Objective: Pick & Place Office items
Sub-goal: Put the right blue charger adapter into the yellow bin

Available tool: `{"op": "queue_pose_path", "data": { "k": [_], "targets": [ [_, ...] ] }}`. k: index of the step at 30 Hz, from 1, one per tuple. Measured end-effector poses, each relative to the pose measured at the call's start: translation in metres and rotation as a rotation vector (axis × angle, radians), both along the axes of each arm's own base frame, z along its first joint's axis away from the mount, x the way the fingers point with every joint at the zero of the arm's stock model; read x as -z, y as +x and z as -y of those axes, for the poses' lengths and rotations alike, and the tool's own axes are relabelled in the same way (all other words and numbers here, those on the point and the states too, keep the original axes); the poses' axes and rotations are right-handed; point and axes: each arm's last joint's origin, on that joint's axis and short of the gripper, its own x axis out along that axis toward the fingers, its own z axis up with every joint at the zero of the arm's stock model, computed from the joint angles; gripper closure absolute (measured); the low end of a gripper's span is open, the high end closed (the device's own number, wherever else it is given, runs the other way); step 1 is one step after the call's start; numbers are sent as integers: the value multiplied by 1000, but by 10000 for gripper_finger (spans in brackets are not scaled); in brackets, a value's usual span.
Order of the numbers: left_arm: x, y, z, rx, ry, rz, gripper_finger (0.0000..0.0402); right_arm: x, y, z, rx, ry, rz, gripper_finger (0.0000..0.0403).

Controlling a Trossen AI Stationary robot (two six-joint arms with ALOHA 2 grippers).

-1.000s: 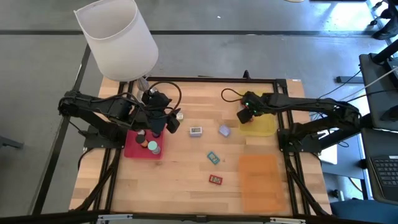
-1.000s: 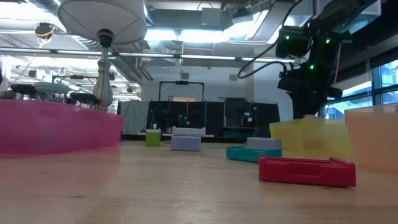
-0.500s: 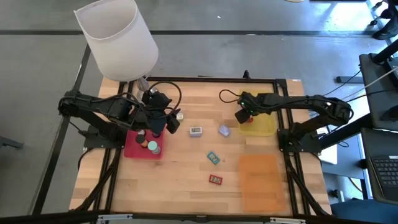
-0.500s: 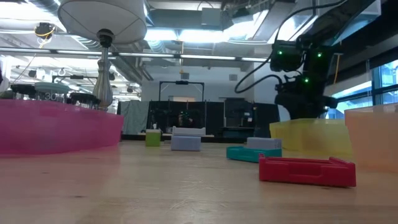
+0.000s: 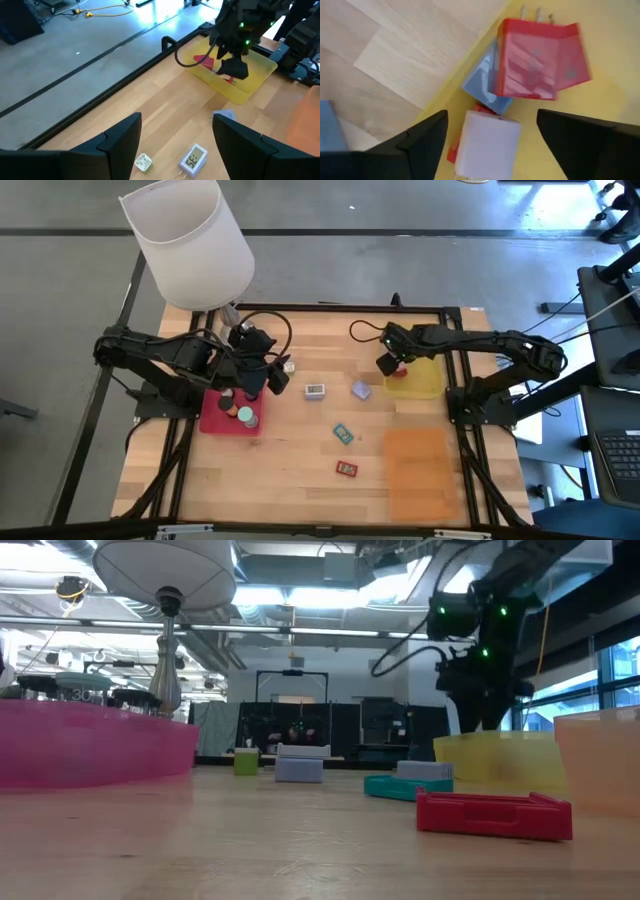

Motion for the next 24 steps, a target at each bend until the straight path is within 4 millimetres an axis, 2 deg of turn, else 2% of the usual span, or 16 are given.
{"op": "queue_pose_path", "data": {
  "k": [3, 6, 12, 19, 24],
  "targets": [
    [0, 0, 0, 0, 0, 0, 160, -19, 4, 2, 7, 9, -19, 83],
    [0, 0, 0, 0, 0, -1, 160, -38, 11, 1, 26, 21, 37, 81],
    [0, 0, 0, 0, 0, -1, 160, -59, 32, -18, 12, 130, 202, 80],
    [0, 0, 0, 0, 0, -1, 160, -61, 55, -50, -132, 117, 306, 80],
    [0, 0, 0, 0, 0, -1, 160, -46, 73, -62, -204, 121, 300, 80]
  ]
}}
